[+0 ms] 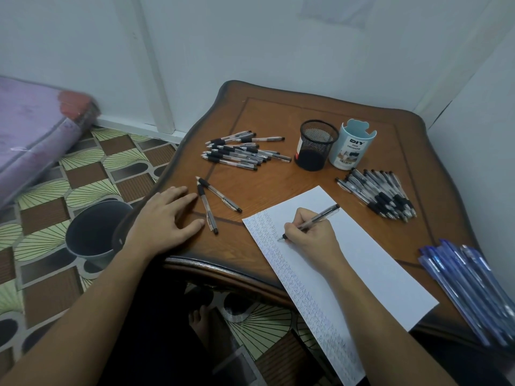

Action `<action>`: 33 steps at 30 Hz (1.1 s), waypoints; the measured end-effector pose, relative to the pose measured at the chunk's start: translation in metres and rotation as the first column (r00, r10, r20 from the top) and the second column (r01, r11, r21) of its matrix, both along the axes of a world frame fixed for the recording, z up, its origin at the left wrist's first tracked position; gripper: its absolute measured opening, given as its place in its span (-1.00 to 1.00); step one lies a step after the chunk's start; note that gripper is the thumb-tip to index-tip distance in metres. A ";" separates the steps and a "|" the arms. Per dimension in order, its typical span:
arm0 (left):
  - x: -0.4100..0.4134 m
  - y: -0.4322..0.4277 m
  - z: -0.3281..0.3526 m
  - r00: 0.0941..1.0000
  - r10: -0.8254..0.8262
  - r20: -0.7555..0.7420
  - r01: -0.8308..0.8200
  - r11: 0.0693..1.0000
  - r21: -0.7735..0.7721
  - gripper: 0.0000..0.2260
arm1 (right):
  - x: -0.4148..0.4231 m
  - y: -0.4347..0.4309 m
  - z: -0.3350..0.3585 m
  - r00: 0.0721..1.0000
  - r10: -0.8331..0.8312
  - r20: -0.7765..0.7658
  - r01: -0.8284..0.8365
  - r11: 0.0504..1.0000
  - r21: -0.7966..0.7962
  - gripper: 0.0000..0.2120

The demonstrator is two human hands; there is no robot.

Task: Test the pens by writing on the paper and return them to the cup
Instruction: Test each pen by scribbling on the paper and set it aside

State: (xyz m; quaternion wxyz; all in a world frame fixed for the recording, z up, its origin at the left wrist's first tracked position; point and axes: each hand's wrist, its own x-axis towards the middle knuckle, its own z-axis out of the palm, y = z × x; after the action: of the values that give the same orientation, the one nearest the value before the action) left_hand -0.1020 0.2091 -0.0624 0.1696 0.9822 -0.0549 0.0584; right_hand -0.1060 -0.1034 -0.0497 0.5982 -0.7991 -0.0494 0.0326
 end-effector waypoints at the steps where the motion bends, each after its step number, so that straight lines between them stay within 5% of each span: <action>1: 0.000 0.000 0.000 1.000 0.001 0.001 -0.001 1.000 -0.006 -0.23 | 0.000 0.000 0.000 1.000 -0.001 0.000 0.001 1.000 0.000 -0.65; 33: 0.001 0.001 -0.001 1.000 0.004 0.031 -0.004 1.000 -0.018 -0.25 | -0.001 0.001 -0.002 1.000 -0.023 0.021 0.023 0.999 0.025 -0.63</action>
State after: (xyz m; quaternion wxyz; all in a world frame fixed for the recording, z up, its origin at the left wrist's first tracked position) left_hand -0.1015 0.2096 -0.0639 0.1776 0.9798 -0.0549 0.0743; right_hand -0.1074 -0.1024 -0.0522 0.6078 -0.7925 -0.0468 0.0167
